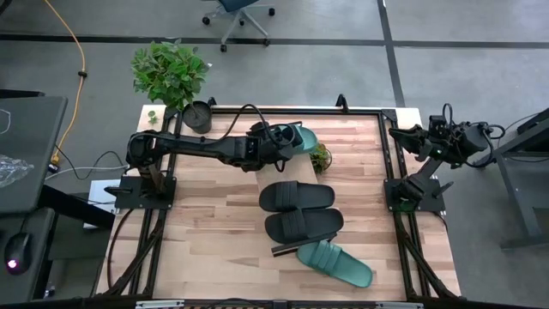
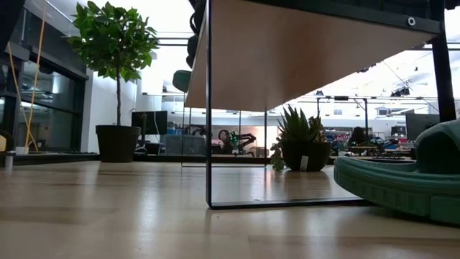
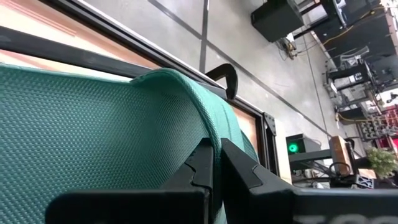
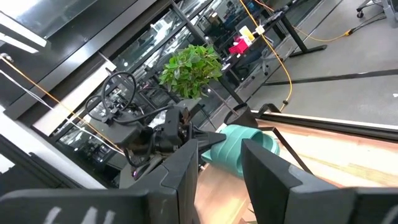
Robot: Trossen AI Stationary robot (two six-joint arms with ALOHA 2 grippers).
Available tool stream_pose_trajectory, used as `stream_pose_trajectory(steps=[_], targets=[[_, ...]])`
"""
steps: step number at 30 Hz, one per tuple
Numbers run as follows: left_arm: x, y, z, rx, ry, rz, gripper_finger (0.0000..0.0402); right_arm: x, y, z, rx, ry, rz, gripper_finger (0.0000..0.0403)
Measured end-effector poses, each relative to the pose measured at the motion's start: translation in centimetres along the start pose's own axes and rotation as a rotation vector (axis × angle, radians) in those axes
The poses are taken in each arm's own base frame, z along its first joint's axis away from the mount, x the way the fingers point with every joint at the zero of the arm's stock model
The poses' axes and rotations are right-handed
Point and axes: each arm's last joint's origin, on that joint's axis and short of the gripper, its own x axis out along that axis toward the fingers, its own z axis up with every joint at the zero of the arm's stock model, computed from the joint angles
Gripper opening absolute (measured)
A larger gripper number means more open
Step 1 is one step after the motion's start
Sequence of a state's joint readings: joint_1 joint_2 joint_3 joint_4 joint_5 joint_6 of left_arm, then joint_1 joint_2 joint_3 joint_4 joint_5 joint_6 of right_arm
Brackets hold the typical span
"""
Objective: Pick and place slides into the shelf
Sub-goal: Put the left green slipper on the shelf, then put the green slipper on the shelf
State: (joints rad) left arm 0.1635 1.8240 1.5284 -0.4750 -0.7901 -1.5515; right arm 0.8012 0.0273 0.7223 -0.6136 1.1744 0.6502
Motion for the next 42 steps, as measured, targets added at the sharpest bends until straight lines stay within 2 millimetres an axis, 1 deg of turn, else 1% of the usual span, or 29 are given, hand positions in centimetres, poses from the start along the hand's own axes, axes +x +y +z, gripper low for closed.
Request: stream_pose_trajectory(steps=[5, 7, 18, 26, 34, 42], targets=[[0.01, 0.09, 0.02, 0.009, -0.003, 0.007, 0.0002, 0.00, 0.00, 0.00, 0.000, 0.000, 0.000, 0.0113], [0.01, 0.17, 0.02, 0.015, -0.003, 0.014, 0.0008, 0.00, -0.02, -0.03, -0.003, 0.001, -0.001, 0.0113], [0.03, 0.46, 0.11, 0.038, -0.016, 0.038, 0.0096, 0.00, -0.05, -0.07, -0.007, 0.003, -0.003, 0.0113], [0.18, 0.55, 0.34, 0.042, -0.034, 0.047, 0.0138, 0.00, -0.06, -0.07, -0.007, 0.003, -0.003, 0.0113], [0.21, 0.68, 0.40, 0.052, -0.042, 0.058, 0.0157, 0.00, -0.05, -0.08, -0.006, 0.005, -0.001, 0.0113], [0.13, 0.70, 0.32, 0.056, -0.040, 0.059, 0.0159, 0.00, -0.04, -0.08, -0.006, 0.006, 0.001, 0.0113]])
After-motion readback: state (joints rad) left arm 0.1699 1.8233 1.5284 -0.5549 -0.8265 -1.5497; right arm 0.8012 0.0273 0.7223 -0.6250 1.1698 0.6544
